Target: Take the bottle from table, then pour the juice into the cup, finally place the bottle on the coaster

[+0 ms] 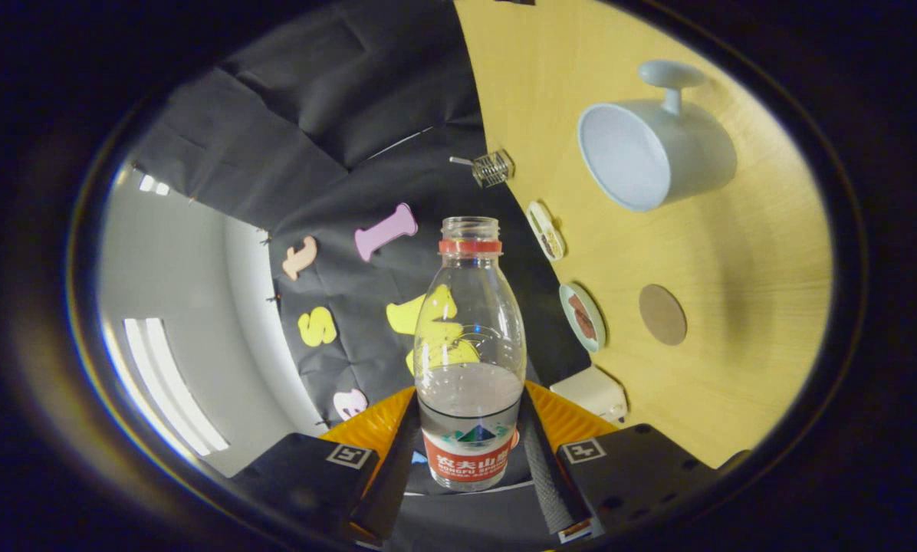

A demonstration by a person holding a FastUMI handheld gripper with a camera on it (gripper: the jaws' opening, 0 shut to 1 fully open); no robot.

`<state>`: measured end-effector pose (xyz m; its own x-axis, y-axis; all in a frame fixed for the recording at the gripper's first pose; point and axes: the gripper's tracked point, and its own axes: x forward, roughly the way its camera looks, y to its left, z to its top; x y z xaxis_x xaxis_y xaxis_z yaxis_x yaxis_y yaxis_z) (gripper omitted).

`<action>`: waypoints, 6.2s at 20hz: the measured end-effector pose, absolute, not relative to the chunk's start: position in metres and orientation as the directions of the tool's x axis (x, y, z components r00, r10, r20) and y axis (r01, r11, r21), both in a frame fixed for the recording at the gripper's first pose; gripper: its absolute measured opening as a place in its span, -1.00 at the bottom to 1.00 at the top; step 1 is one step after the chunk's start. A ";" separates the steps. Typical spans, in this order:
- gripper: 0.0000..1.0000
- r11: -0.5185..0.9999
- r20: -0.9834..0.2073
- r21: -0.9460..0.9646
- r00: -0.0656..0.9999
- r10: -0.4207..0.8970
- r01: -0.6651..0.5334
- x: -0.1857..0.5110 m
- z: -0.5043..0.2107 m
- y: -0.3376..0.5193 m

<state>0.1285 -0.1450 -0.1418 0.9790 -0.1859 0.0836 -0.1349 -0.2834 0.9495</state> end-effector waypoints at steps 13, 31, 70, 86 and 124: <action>0.50 0.049 0.070 0.997 0.994 -0.087 -0.066 0.116 -0.141 -0.115; 0.51 0.915 -0.042 0.404 0.999 -0.011 0.027 0.099 -0.121 -0.069; 0.64 0.986 -0.269 -0.055 0.949 -0.165 0.156 0.275 -0.276 -0.105; 1.00 0.984 -0.197 -0.077 0.965 -0.173 0.161 0.247 -0.212 -0.096; 1.00 0.990 -0.047 -0.008 0.989 -0.138 0.138 -0.006 -0.053 -0.090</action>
